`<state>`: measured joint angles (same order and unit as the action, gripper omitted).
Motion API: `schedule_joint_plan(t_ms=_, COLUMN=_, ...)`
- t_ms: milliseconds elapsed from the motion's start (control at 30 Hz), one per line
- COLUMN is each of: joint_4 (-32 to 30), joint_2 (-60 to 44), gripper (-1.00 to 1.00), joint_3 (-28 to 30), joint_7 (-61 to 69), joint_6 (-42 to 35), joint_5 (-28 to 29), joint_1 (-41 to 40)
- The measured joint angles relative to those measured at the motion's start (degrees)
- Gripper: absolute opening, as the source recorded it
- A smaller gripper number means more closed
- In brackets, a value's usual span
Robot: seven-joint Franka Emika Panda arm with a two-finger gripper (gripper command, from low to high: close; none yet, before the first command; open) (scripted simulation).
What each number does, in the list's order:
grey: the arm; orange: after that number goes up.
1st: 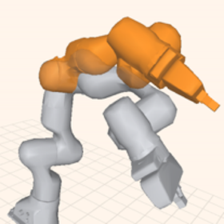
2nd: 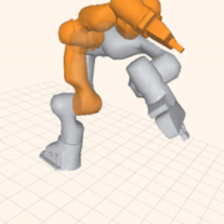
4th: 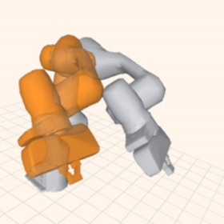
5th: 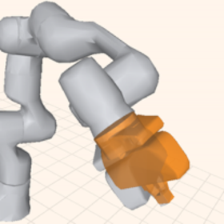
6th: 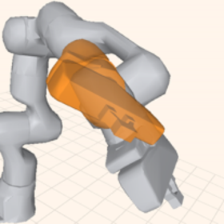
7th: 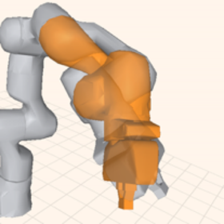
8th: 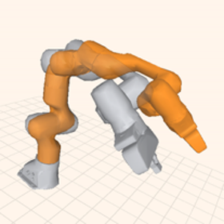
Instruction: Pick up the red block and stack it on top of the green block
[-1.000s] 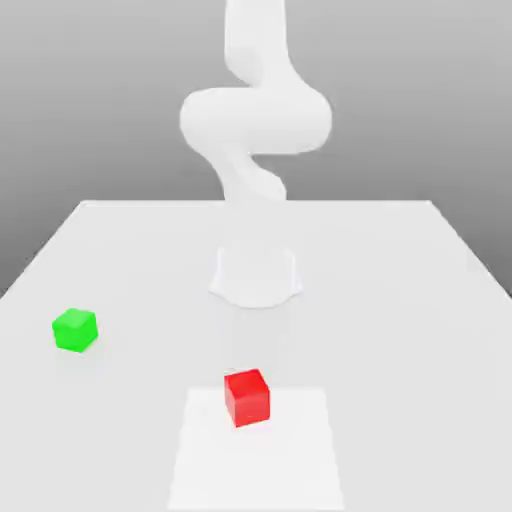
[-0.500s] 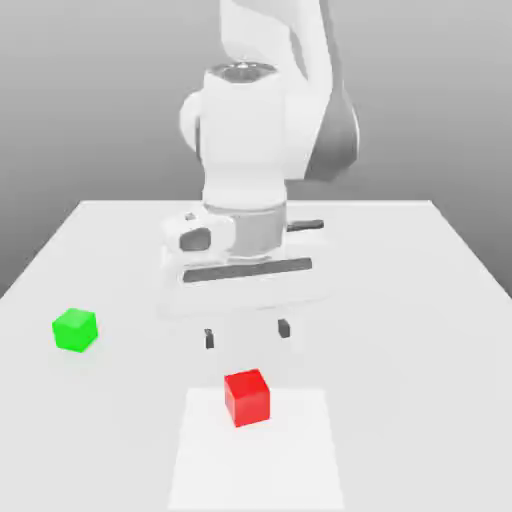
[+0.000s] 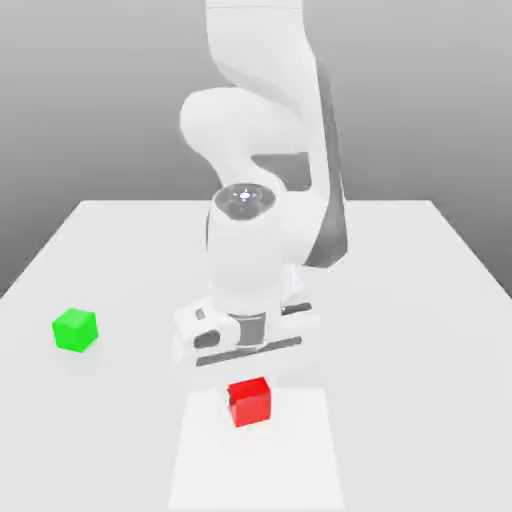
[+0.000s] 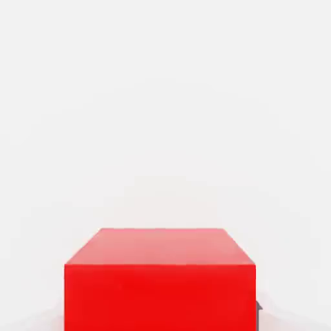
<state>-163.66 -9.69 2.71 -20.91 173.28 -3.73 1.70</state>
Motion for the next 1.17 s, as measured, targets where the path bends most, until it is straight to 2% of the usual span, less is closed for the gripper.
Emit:
schedule_joint_plan(t_ms=233, joint_4=-1.8, joint_2=13.1, gripper=-1.0, joint_3=1.8, joint_7=-3.6, joint_6=-11.2, joint_5=4.8, joint_1=-1.8)
schedule_joint_plan(t_ms=767, joint_4=-1.4, joint_2=22.3, gripper=-1.0, joint_3=24.3, joint_7=-17.8, joint_6=-20.1, joint_5=16.4, joint_1=-36.7)
schedule_joint_plan(t_ms=933, joint_4=-1.1, joint_2=15.7, gripper=-1.0, joint_3=26.6, joint_7=-13.9, joint_6=-13.9, joint_5=10.4, joint_1=-35.1)
schedule_joint_plan(t_ms=1067, joint_4=-1.0, joint_2=8.5, gripper=-1.0, joint_3=25.8, joint_7=-6.6, joint_6=-7.6, joint_5=0.0, joint_1=-33.2)
schedule_joint_plan(t_ms=1100, joint_4=-0.9, joint_2=7.0, gripper=1.0, joint_3=24.7, joint_7=-4.9, joint_6=-6.4, joint_5=-2.5, joint_1=-33.5)
schedule_joint_plan(t_ms=1167, joint_4=-0.9, joint_2=7.0, gripper=1.0, joint_3=24.7, joint_7=-4.9, joint_6=-6.4, joint_5=-2.5, joint_1=-33.5)
